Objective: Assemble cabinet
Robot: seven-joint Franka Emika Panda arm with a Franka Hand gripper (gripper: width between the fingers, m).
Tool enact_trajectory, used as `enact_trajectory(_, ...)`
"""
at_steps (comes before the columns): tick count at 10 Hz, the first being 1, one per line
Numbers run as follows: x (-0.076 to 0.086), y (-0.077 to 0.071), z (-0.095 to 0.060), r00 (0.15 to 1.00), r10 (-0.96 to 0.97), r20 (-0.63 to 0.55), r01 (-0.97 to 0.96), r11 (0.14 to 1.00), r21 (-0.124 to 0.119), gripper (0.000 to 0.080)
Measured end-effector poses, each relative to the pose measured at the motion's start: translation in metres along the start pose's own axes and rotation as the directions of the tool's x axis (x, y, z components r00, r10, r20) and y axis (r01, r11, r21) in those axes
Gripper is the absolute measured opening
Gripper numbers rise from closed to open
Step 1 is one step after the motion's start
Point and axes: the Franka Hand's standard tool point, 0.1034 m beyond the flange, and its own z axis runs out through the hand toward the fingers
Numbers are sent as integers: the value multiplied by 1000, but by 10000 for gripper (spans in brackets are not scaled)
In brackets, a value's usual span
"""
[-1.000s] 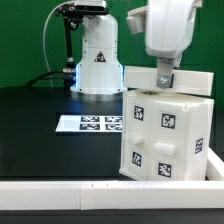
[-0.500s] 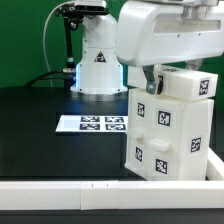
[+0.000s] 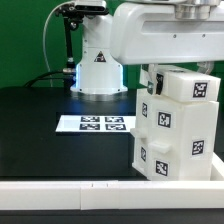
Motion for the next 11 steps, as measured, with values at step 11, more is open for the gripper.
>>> enact_trajectory(11,2,-14,1,459,877,144,-884,434,174,555)
